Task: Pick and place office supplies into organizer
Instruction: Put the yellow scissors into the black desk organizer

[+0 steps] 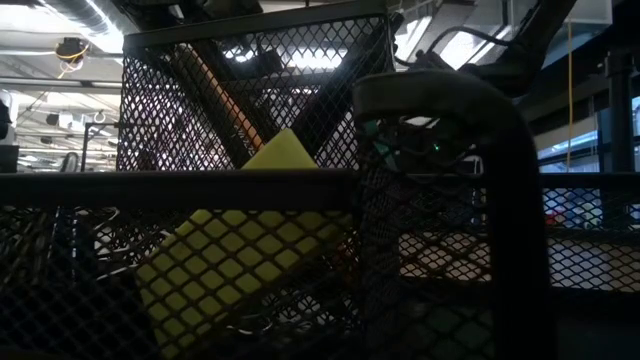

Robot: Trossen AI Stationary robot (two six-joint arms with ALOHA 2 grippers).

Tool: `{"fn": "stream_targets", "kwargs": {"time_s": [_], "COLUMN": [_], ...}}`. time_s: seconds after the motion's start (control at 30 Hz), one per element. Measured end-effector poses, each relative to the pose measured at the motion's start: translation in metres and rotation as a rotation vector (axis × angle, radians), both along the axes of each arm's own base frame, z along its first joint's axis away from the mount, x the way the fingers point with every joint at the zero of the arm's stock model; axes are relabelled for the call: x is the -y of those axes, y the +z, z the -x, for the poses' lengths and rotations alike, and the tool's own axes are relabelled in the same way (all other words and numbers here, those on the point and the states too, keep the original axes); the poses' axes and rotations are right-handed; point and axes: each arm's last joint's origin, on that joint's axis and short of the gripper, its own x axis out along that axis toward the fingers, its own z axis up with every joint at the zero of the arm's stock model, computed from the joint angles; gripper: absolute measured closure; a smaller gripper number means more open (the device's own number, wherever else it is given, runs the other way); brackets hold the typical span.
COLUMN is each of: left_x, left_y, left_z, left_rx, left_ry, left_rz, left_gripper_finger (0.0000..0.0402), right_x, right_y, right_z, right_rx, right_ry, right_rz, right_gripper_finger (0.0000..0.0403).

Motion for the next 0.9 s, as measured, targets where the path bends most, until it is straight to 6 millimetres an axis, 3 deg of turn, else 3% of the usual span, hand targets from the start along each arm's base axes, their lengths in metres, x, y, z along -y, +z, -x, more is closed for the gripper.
{"fn": "stream_targets", "kwargs": {"time_s": [0.13, 0.27, 0.43, 0.63, 0.9], "left_x": [-0.010, -0.033, -0.064, -0.093, -0.112], "left_y": [0.005, 0.015, 0.023, 0.019, 0.001], "left_z": [-0.002, -0.011, -0.028, -0.052, -0.091], "left_rx": [0.017, 0.028, -0.110, -0.312, -0.387], "left_ry": [0.038, 0.070, -0.001, -0.140, -0.243], "left_rz": [0.007, 0.061, 0.140, 0.171, 0.121], "left_gripper_finger": [0.0214, 0.0213, 0.0226, 0.0226, 0.0228], "right_x": [0.000, 0.000, 0.000, -0.001, -0.002], "right_y": [0.000, 0.002, 0.001, -0.002, -0.007], "right_z": [0.000, 0.000, 0.001, 0.003, 0.008], "right_rx": [-0.015, -0.015, -0.028, -0.065, -0.128], "right_ry": [0.023, 0.031, 0.030, 0.027, 0.012], "right_rz": [0.023, 0.033, 0.028, 0.015, -0.018], "right_gripper_finger": [0.0185, 0.0185, 0.0185, 0.0185, 0.0185]}}
